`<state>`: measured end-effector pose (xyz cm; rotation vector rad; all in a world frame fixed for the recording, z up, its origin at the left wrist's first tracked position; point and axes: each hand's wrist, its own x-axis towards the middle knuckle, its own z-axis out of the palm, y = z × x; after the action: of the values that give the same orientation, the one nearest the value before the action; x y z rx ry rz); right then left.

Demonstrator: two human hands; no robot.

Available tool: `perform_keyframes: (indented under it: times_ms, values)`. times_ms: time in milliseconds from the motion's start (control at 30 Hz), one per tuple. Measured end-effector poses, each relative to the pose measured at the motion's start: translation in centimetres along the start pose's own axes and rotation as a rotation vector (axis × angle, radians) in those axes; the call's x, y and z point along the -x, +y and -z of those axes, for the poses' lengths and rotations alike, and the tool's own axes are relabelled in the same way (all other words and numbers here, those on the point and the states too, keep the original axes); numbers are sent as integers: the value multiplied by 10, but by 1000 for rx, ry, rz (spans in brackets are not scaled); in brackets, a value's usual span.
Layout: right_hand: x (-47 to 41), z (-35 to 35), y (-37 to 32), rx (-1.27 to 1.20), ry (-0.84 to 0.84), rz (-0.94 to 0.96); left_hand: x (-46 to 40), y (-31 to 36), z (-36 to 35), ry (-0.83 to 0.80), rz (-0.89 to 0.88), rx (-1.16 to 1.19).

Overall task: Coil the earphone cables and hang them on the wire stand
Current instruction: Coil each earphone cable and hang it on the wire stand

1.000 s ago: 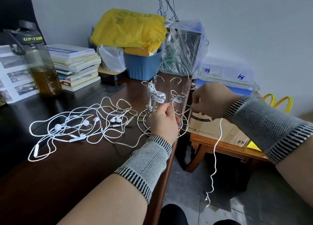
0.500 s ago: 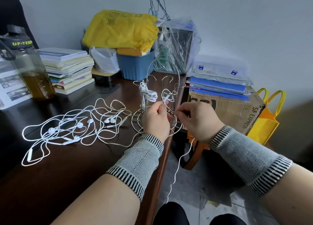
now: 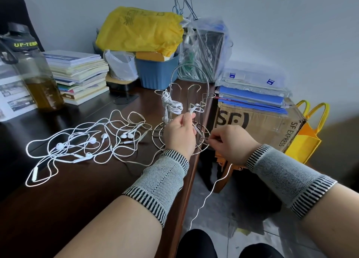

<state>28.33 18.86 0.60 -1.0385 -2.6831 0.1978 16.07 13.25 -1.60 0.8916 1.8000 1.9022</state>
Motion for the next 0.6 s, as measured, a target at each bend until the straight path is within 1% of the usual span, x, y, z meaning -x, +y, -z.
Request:
perform_keyframes:
  times_ms: [167,267,300,400,433,500,533,567,600]
  values:
    - [1,26,22,-325,-9,-291,1,-1,1,-13,-61,-110]
    - [-7,44,29,-446,-23,-363,1,-1,-1,-22,-73,-136]
    - [-9,48,31,-522,-28,-383,1,-2,-1,-23,-71,-134]
    - [-15,58,37,-855,-79,-434,1,-2,0,-16,-96,-159]
    - [-16,61,39,-920,-107,-446,1,-2,0,-14,-107,-173]
    - [-16,69,42,-939,-139,-446,0,-3,0,-7,-116,-194]
    - [-16,75,40,-895,-137,-429,0,-3,-1,-4,-117,-201]
    - [-17,82,36,-772,-113,-393,0,-3,-1,-1,-118,-209]
    - [-20,89,29,-567,-68,-336,0,-3,-1,1,-120,-212]
